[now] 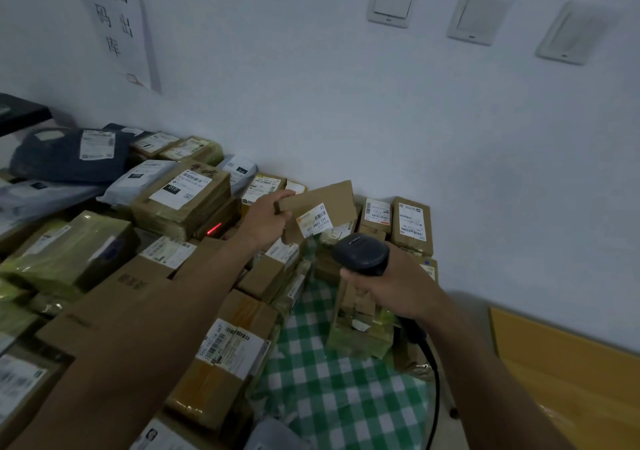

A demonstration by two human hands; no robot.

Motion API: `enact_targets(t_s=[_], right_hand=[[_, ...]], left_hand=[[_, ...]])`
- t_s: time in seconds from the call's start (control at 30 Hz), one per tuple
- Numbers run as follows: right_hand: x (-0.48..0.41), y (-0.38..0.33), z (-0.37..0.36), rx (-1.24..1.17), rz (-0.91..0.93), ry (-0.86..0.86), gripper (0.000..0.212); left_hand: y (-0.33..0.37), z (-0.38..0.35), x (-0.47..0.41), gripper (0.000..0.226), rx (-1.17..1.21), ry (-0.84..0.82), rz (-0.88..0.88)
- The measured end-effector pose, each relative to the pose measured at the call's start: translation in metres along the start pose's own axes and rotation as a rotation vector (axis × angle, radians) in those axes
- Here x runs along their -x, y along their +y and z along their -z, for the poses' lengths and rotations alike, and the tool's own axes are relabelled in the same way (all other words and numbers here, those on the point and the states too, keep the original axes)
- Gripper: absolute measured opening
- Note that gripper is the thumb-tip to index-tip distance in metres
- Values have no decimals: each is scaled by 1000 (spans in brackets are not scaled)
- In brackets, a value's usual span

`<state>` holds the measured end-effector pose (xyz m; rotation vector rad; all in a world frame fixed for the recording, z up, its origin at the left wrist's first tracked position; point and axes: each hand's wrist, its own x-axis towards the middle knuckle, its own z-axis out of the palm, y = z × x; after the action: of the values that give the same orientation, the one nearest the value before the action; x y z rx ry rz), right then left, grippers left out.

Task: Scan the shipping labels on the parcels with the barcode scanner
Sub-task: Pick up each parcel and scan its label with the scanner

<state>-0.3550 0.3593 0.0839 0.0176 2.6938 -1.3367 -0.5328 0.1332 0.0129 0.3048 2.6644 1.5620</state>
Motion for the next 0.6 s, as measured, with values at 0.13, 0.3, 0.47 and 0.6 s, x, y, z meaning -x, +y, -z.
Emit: enact_targets(t_s=[0.13,0.3,0.47,0.6], right_hand=[[-2,-1,1,12,14,-9,32],[-15,-6,13,-42,9,5,25],[-49,-13,38,-133,-28,52,20],[-85,-3,41,-130,-74,32,30]], left_hand=[[0,1,0,48,-6,14,1],[-2,1,-7,54,61,60,50],[-6,-8,-26,52,78,69,51],[-16,-30,-55,51,-57,83,34]])
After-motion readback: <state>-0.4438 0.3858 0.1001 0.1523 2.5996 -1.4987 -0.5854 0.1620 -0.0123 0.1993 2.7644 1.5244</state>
